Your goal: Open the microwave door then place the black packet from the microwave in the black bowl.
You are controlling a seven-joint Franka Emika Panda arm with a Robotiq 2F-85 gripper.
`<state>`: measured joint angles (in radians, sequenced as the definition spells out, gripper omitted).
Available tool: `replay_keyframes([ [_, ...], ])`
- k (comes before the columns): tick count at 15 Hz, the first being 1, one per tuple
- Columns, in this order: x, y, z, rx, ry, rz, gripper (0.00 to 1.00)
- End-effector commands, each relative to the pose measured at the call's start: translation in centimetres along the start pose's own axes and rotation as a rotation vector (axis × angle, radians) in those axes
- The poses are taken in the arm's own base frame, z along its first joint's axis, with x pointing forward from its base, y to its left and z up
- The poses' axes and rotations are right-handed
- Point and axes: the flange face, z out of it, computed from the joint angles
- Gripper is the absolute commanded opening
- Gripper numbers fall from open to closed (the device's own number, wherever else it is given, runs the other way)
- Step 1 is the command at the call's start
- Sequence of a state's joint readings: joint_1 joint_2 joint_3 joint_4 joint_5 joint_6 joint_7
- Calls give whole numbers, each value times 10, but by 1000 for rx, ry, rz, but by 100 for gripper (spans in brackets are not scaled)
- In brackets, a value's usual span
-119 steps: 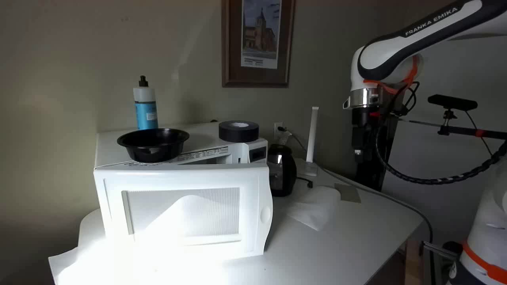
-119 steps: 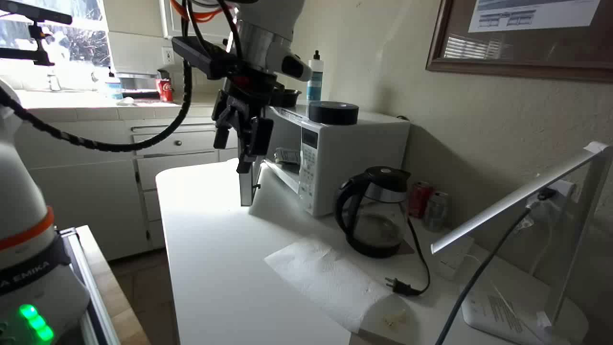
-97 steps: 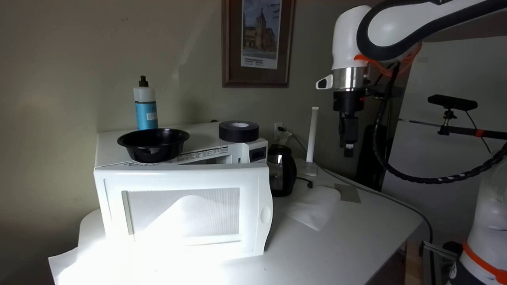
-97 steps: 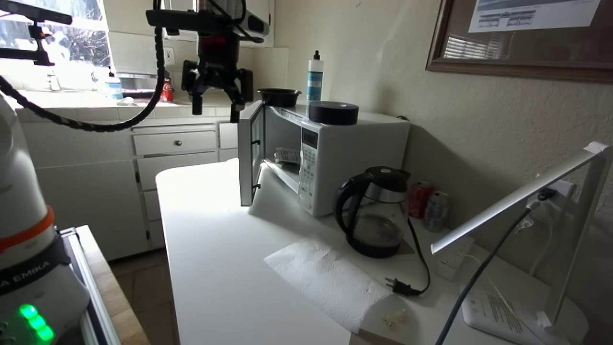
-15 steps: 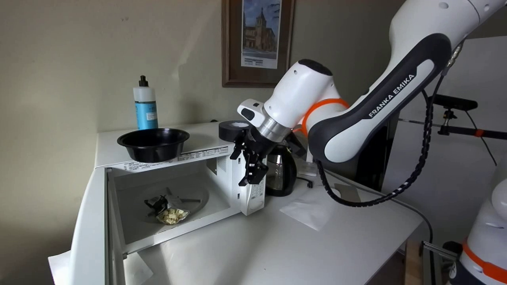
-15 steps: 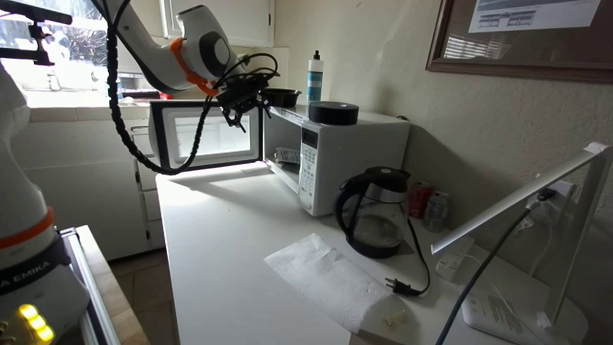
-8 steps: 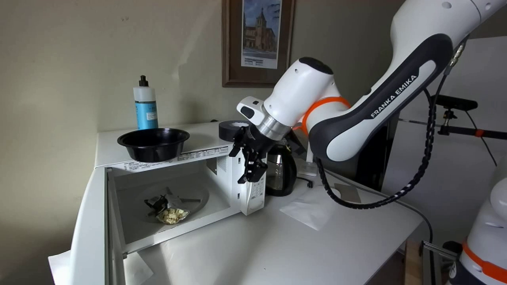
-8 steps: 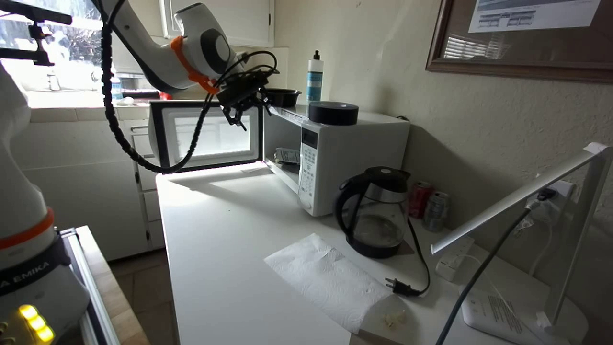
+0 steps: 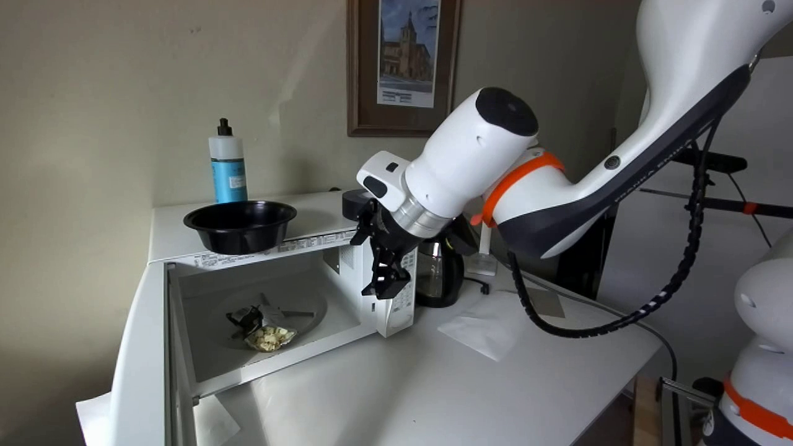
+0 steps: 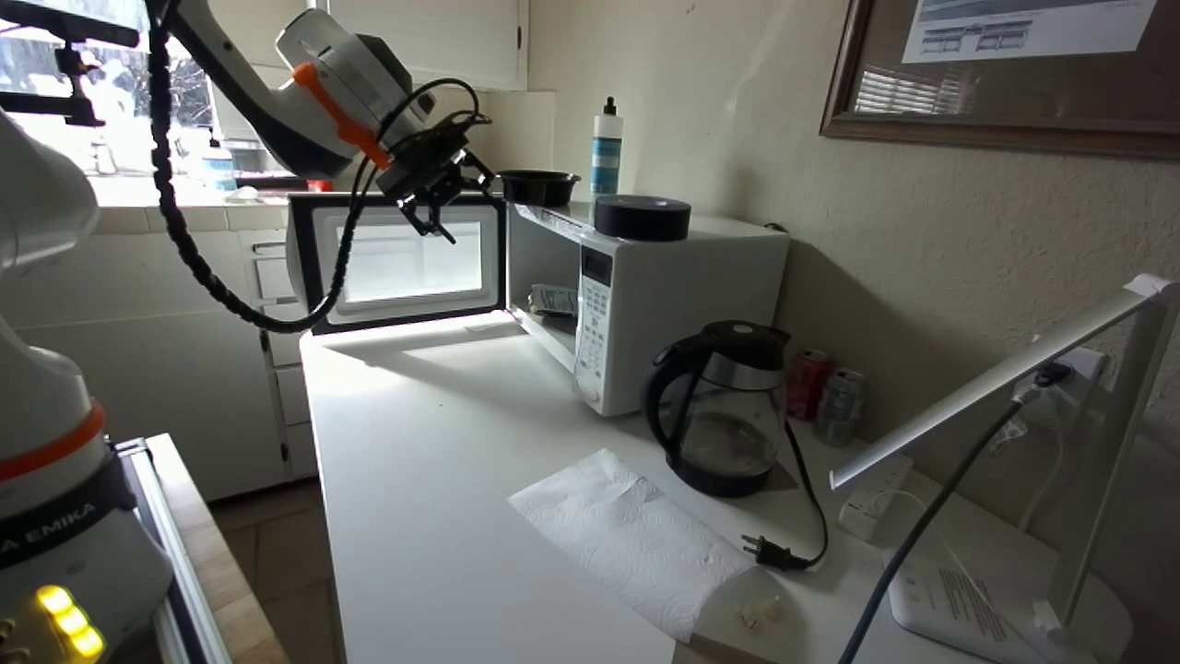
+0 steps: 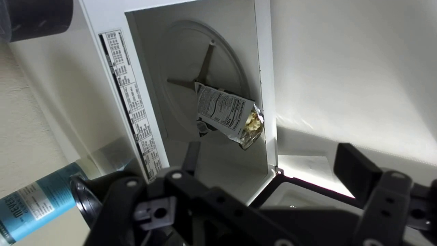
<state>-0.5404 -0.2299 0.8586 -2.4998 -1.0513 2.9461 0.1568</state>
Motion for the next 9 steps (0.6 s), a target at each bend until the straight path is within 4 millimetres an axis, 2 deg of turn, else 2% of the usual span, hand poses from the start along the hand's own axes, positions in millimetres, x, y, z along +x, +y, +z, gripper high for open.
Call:
replay_keyframes([
  [1, 20, -14, 4, -122, -43, -26, 100],
  [5, 36, -33, 21, -275, -69, -91, 100],
  [7, 29, -47, 32, -319, -111, -126, 100],
  [8, 30, -42, 23, -312, -113, -123, 100],
  [9, 30, -46, 25, -311, -118, -120, 100],
])
